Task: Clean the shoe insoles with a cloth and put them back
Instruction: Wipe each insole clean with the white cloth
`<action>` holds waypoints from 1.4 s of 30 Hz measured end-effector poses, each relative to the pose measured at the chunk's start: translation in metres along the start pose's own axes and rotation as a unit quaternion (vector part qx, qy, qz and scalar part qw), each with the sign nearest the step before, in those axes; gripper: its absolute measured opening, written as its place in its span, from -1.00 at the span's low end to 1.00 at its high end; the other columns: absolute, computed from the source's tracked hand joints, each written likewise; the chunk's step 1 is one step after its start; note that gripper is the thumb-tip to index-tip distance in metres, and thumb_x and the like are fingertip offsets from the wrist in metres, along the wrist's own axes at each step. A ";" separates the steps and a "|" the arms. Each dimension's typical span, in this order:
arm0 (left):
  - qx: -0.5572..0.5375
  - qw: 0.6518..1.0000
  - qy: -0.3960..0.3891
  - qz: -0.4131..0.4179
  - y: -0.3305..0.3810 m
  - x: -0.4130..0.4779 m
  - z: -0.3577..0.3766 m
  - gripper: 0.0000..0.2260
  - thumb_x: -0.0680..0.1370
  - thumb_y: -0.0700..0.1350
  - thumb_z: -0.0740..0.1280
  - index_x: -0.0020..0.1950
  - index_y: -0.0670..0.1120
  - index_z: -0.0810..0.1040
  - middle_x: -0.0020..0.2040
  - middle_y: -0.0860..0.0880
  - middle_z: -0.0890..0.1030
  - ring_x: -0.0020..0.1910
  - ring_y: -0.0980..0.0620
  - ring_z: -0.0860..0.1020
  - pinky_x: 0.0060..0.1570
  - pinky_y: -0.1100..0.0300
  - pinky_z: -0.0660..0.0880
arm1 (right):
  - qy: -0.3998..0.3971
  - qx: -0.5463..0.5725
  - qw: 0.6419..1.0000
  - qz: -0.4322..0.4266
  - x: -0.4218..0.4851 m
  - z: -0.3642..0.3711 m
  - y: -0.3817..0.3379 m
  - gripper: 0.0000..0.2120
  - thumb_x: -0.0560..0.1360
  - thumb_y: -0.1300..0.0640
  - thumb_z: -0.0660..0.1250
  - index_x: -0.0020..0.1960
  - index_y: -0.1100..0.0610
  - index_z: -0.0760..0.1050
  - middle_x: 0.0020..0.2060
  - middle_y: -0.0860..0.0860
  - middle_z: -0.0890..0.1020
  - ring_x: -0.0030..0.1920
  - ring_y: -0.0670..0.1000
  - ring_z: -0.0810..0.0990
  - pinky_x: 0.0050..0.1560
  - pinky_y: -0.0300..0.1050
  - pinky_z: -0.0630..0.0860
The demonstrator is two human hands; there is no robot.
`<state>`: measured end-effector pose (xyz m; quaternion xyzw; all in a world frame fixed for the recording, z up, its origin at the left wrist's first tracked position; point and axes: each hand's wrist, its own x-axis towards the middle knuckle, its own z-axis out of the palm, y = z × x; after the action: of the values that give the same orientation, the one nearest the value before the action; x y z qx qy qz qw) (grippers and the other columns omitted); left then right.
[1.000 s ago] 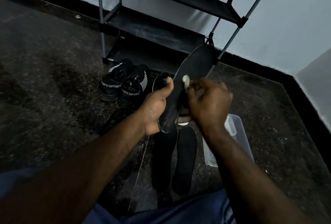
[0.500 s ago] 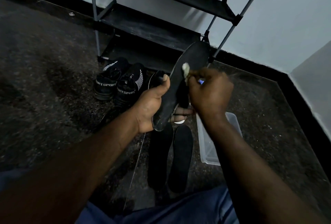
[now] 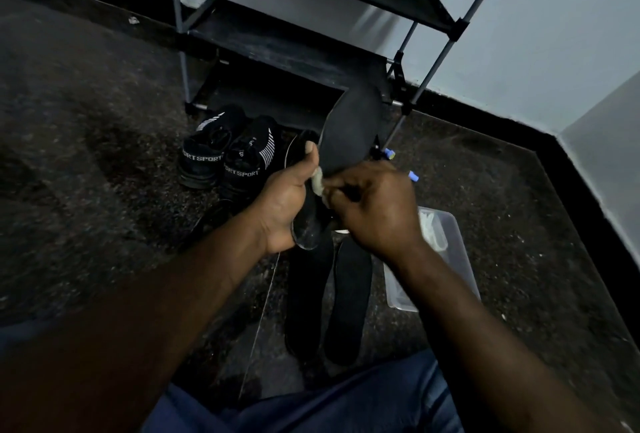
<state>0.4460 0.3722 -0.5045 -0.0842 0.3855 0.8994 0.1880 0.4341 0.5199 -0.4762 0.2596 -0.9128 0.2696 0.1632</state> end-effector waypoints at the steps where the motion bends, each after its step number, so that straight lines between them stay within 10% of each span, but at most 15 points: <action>1: -0.004 1.000 -0.010 0.007 -0.001 0.000 0.002 -0.52 0.68 0.22 0.14 0.05 -0.07 0.73 0.03 -0.17 0.71 0.00 -0.12 0.70 -0.04 -0.06 0.68 | 0.016 0.032 0.999 0.035 0.003 -0.006 0.003 -0.84 0.43 0.02 0.40 -0.06 -0.09 0.75 -0.15 -0.13 0.74 -0.15 -0.02 0.69 -0.05 0.09 0.63; 5: -0.018 0.999 -0.011 0.024 0.002 -0.001 0.007 -0.64 0.70 0.04 0.21 0.37 -0.14 0.56 0.21 -0.18 0.66 0.09 -0.12 0.68 0.29 -0.15 0.55 | 0.062 0.080 0.988 0.120 0.006 -0.018 0.010 -0.87 0.45 0.10 0.48 -0.03 -0.07 0.75 -0.17 -0.15 0.74 -0.21 -0.16 0.68 -0.06 -0.01 0.65; 9: -0.031 0.999 -0.001 0.013 0.005 -0.006 0.008 -0.60 0.72 0.12 0.14 0.18 -0.15 0.62 0.00 -0.13 0.72 -0.10 -0.04 0.71 -0.11 0.14 0.66 | 0.037 0.027 0.997 0.059 0.001 -0.011 0.003 -0.84 0.45 0.06 0.45 0.00 -0.06 0.75 -0.11 -0.15 0.75 -0.11 -0.10 0.69 0.01 0.01 0.63; 16: -0.034 0.999 -0.013 0.028 0.009 -0.009 0.006 -0.43 0.74 0.16 0.02 0.53 -0.22 0.41 0.46 -0.17 0.52 0.45 -0.12 0.49 0.44 -0.01 0.42 | 0.077 0.057 0.992 0.085 -0.018 0.006 -0.014 -0.86 0.43 0.11 0.45 -0.05 0.00 0.74 -0.13 -0.13 0.75 -0.11 -0.10 0.70 -0.02 0.01 0.63; 33: -0.104 0.992 0.004 0.066 0.014 -0.006 0.004 -0.39 0.70 0.29 -0.02 0.37 -0.13 0.55 0.39 -0.08 0.60 0.23 -0.23 0.65 0.21 -0.21 0.58 | 0.102 0.284 0.923 0.240 -0.065 0.031 -0.069 -0.86 0.48 0.25 0.51 -0.05 0.03 0.74 -0.23 -0.19 0.73 -0.25 -0.20 0.65 -0.16 -0.31 0.54; 42: -0.125 0.990 0.002 0.065 0.012 -0.007 0.010 -0.42 0.72 0.25 0.01 0.35 -0.17 0.55 0.34 -0.10 0.63 0.18 -0.22 0.67 0.27 -0.09 0.57 | 0.138 0.139 0.960 0.199 -0.056 0.028 -0.043 -0.86 0.43 0.04 0.40 -0.04 -0.08 0.69 -0.15 -0.21 0.73 -0.12 -0.08 0.70 -0.04 0.08 0.63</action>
<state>0.4474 0.3698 -0.4878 -0.0834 0.2752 0.9506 0.1167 0.4989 0.4940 -0.5056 0.0528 -0.8685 0.4537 0.1927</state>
